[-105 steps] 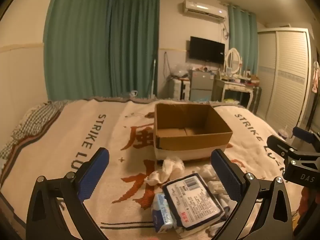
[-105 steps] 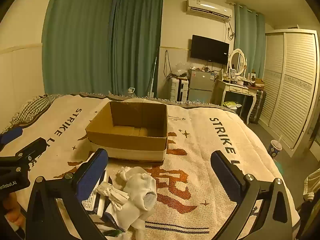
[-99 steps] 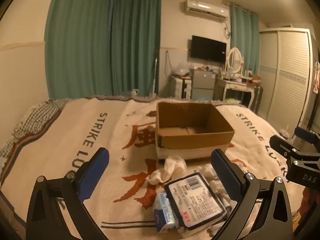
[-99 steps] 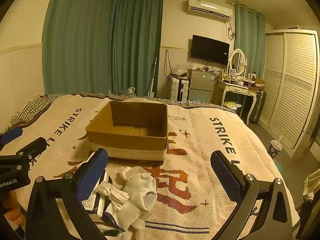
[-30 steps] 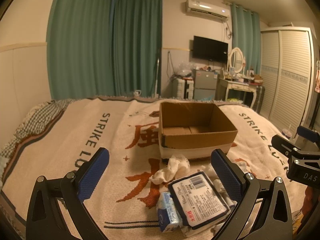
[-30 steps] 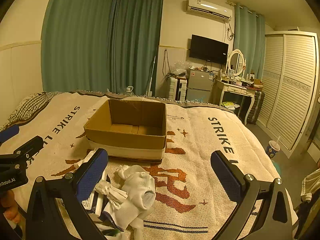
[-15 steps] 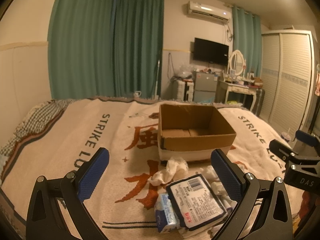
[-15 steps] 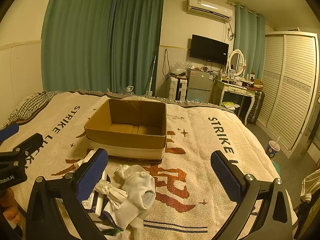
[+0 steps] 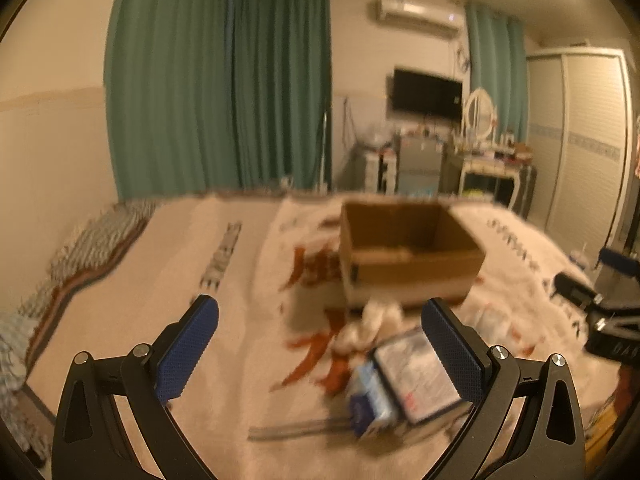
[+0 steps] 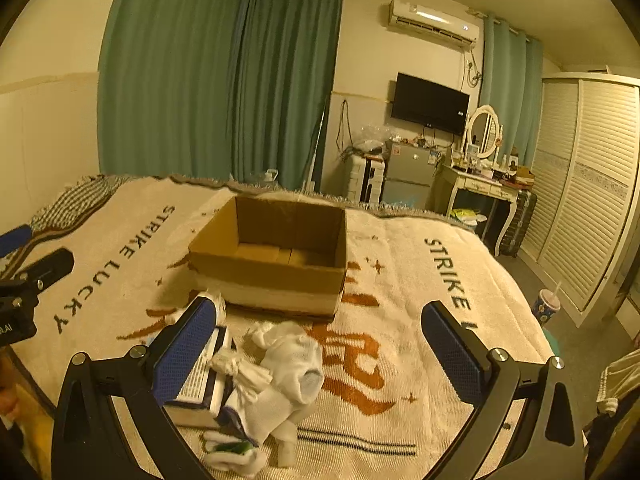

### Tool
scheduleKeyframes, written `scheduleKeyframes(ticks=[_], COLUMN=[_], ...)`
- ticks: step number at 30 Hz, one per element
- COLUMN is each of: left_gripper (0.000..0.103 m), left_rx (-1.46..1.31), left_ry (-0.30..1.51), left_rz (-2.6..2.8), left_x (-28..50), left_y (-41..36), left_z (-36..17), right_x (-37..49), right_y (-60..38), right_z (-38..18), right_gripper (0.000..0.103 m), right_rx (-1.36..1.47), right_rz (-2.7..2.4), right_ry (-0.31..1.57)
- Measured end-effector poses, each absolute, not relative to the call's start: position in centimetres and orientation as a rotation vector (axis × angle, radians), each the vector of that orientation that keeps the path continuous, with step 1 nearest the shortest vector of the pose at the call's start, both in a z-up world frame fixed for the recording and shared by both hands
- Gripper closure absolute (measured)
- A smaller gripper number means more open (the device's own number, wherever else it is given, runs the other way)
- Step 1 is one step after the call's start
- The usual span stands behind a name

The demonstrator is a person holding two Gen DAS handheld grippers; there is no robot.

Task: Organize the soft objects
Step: 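Grasp the blue-and-white tissue pack with the left gripper and lift it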

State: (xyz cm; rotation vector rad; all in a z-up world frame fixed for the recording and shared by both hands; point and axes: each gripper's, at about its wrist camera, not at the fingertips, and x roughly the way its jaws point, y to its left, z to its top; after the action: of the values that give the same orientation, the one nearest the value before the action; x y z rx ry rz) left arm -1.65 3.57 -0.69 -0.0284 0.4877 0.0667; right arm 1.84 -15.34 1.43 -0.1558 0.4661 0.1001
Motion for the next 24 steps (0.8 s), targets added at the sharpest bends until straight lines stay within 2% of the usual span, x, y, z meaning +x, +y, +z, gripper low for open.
scheduleKeyframes(ticks=[6,8,13,15,17,18,24], left_gripper=[0.002,0.006,0.011,0.027,0.033,0.041,0.075], left_rx=[-0.05,-0.052,-0.003,0.017,0.017,0.007,-0.05], left_ry=[0.679,0.736,0.809,0.837,0.869,0.882,0.917], left_rz=[0.045,0.018,0.015,0.022,0.027,0.018,-0.075], left_x=[0.2,1.0,1.7,2.0,2.3,2.5,3.2], left_y=[3.1,2.2,0.9,0.8,1.0,1.2,1.5], left_z=[-6.4,-8.3,-10.8,-11.4,-12.2,-12.5,-12.9], right_x=[2.3,2.7,3.3,3.6,4.1,4.3,5.3], right_y=[-13.9,-13.2,-12.3,-12.1,-11.9,-11.9,-11.7], right_z=[-1.6,-2.6,-3.8,-4.2,-4.7,-5.0,-5.9], right_gripper=[0.0,0.0,0.0,0.0,0.0,0.0,0.0], right_rx=[-0.188,-0.213,-0.241,-0.247,-0.254,-0.256,-0.257], right_rz=[0.113,0.119,0.126,0.129,0.128,0.127,0.133], right_ry=[0.569,0.596,0.623,0.636,0.651,0.658,0.695])
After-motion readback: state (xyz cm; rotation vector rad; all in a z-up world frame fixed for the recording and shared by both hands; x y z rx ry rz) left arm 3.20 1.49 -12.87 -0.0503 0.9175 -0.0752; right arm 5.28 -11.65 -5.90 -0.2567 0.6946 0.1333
